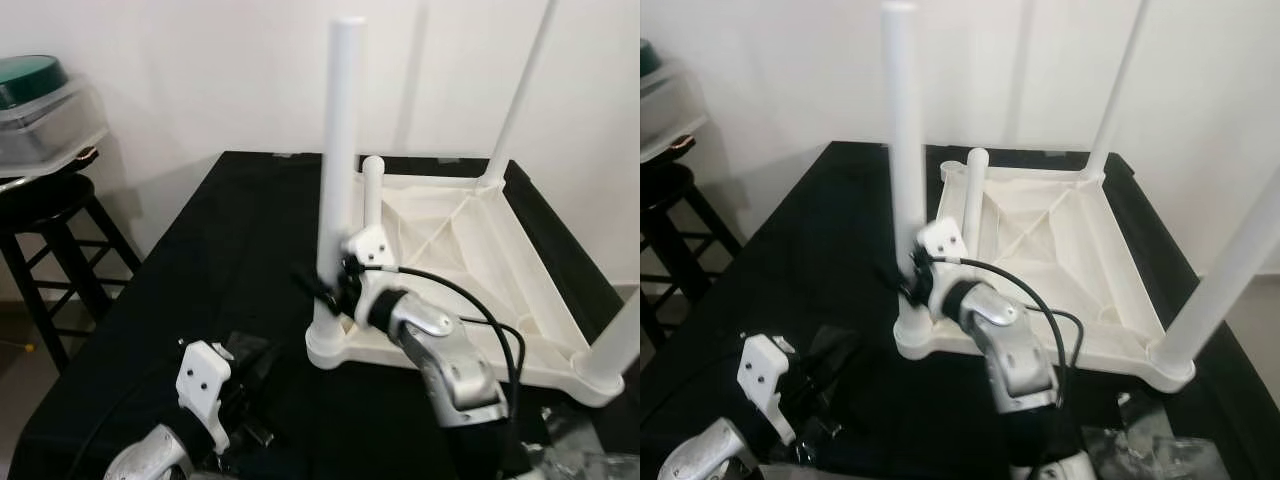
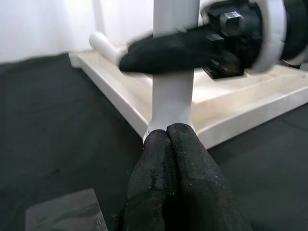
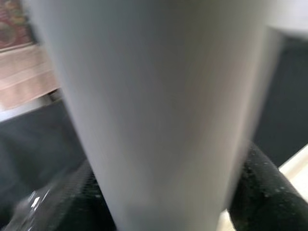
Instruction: Building children table
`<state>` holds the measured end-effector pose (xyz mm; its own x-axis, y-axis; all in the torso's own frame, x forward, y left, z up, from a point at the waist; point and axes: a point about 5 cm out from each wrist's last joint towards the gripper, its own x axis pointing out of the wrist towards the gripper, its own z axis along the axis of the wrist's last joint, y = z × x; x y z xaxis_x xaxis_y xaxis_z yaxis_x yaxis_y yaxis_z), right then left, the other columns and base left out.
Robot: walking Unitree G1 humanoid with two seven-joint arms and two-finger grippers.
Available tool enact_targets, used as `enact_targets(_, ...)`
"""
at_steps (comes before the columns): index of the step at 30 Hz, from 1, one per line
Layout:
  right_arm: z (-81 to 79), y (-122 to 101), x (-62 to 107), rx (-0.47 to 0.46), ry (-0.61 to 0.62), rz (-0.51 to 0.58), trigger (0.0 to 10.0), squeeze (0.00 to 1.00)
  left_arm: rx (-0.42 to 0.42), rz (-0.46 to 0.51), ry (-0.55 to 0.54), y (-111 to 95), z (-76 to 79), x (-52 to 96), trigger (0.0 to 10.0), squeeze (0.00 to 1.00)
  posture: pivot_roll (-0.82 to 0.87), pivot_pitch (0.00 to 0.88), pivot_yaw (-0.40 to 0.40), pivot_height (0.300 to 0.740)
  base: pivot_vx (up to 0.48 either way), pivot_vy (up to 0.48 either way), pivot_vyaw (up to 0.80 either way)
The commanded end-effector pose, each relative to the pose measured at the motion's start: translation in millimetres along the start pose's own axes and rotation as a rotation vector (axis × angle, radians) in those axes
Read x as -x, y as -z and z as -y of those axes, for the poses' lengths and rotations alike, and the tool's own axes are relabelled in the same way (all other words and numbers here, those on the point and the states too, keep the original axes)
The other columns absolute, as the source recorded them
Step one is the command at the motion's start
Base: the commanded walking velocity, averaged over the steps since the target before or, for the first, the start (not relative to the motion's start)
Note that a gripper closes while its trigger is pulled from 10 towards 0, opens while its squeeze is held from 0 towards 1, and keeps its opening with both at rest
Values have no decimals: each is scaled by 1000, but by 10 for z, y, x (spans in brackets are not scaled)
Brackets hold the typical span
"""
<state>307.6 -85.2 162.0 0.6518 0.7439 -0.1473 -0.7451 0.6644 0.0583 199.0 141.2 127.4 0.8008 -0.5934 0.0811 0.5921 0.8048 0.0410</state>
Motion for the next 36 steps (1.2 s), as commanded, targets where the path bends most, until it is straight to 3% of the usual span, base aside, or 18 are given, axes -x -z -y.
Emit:
enact_targets(1,-5,-120,18,7,-101,37,10000,1000,0,-18,-4,32,-13,9,0,0,-16,29,-7,740,0,0,0)
enact_targets(3,12,-178,29,28,-169,60,10000,1000,1,-18,-4,33,-13,9,0,0,-16,29,-7,740,0,0,0)
enact_targets(5,83,-262,62,113,-286,75,10000,1000,1,-18,-1,35,-9,-1,0,0,-5,25,-12,740,0,0,0)
enact_targets(6,83,-262,62,113,-286,75,10000,1000,1,-18,-1,35,-9,-1,0,0,-5,25,-12,740,0,0,0)
enact_targets(7,115,-281,76,132,-342,65,10000,0,1,-18,1,38,-8,-3,0,0,-3,21,-13,740,0,0,0)
enact_targets(11,313,-386,103,203,-525,-15,10000,0,-2,-18,4,47,1,-19,0,0,5,13,-19,740,0,0,0)
enact_targets(15,444,-481,63,188,-535,-9,10000,0,-3,-20,6,51,8,-25,0,0,14,11,-20,740,0,0,0)
enact_targets(19,469,-497,53,178,-542,-6,10000,0,-3,-20,5,52,11,-24,0,0,16,11,-21,740,0,0,0)
enact_targets(20,486,-507,42,167,-545,-6,863,0,-3,-22,4,54,14,-23,0,0,17,11,-21,740,0,0,0)
enact_targets(21,494,-510,42,153,-567,-2,0,0,-3,-23,3,55,15,-20,0,0,21,11,-22,740,0,0,0)
enact_targets(31,493,-415,66,149,-563,-6,0,0,-6,-27,1,57,19,-3,0,0,24,13,-28,740,0,0,0)
enact_targets(36,493,-259,114,160,-386,-9,0,0,-5,-27,4,55,20,8,0,0,16,18,-24,740,0,0,0)
